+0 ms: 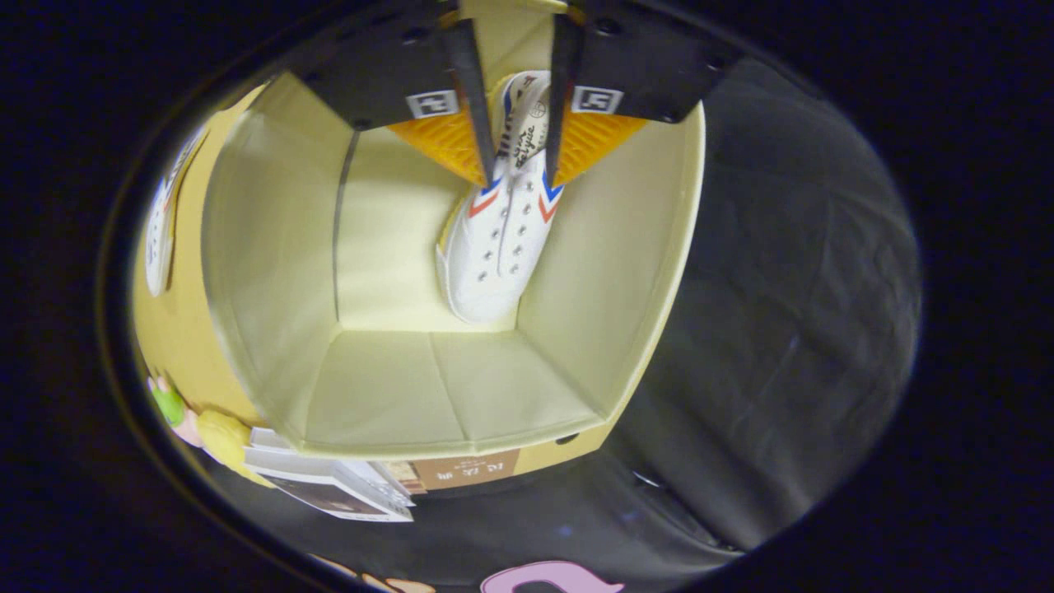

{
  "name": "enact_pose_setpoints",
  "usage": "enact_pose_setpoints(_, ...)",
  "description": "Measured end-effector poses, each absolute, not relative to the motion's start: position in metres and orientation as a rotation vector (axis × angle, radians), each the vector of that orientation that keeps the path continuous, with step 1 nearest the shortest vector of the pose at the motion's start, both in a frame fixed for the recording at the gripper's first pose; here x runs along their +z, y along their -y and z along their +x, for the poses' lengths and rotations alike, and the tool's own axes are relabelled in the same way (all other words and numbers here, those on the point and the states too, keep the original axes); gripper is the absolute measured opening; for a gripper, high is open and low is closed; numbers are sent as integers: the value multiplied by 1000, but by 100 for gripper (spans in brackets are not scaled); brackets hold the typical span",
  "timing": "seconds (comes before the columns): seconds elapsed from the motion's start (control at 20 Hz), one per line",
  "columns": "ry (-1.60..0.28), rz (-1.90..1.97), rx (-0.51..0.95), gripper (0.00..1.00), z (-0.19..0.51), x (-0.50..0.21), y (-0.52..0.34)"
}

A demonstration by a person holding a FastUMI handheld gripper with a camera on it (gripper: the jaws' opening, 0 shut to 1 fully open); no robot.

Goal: Open the storage box then place both shoes into the box .Put the left shoe in first, then the right shoe, with the right side of both shoes facing outward in a uniform manner.

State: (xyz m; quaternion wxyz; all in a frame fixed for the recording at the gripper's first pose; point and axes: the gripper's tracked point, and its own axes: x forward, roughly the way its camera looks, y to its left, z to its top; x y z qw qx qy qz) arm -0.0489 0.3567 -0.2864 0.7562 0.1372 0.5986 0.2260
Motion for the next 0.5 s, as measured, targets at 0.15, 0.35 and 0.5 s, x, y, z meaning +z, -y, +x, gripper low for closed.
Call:
enact_pose_setpoints(0.15, -1270, 307, 535, 55, -49, -272, -356)
enact_pose_setpoints(0.35, -1204, 303, 575, 90, -45, -245, -341)
enact_pose_setpoints(0.5, -1152, 333, 573, 99, -36, -222, -318)
